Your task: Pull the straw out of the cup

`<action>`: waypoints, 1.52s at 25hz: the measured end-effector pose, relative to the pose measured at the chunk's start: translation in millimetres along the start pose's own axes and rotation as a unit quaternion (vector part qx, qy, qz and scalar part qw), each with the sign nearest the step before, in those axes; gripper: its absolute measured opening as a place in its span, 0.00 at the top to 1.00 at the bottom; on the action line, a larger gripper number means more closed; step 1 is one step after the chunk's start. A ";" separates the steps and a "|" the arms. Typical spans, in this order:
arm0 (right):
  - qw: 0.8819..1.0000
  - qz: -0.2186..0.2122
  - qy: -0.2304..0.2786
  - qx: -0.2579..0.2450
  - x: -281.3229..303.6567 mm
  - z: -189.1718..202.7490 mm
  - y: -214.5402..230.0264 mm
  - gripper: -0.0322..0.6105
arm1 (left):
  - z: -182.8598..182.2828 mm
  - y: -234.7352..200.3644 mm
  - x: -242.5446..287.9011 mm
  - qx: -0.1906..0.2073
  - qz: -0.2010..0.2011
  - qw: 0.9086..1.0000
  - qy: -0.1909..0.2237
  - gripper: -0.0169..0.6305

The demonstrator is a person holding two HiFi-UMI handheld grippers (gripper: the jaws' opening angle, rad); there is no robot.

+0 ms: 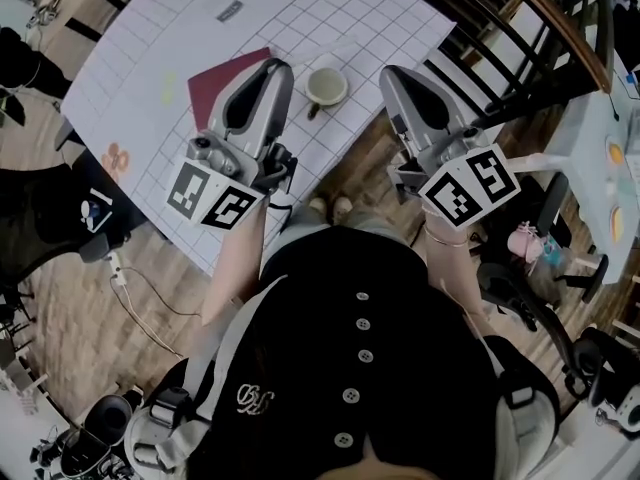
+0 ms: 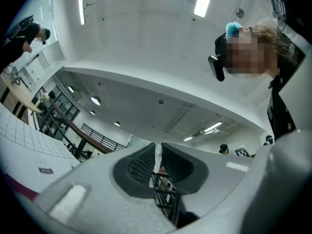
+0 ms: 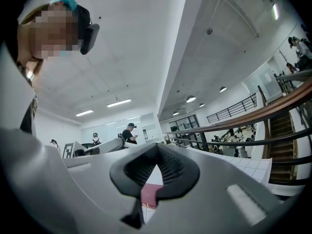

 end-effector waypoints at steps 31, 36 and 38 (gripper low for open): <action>0.999 -0.012 -0.041 -0.010 9.0 22.1 -13.1 0.95 | 22.1 -16.9 -9.8 -0.028 -0.019 0.999 -0.028 0.91; 0.999 -0.009 -0.044 -0.009 12.1 24.2 -12.3 0.95 | 23.8 -19.8 -8.0 -0.035 -0.015 0.999 -0.032 0.91; 0.999 -0.007 -0.045 -0.008 12.7 25.4 -11.3 0.95 | 24.6 -20.4 -6.7 -0.038 -0.013 0.999 -0.033 0.91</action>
Point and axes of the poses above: the fingertips, and each gripper's own axes: x forward along the fingers, y to its right, z out of its underside, the point moved 6 cm from there along -x, backward along the fingers, and after that the axes turned 10 degrees about -x, right-handed, at the moved point
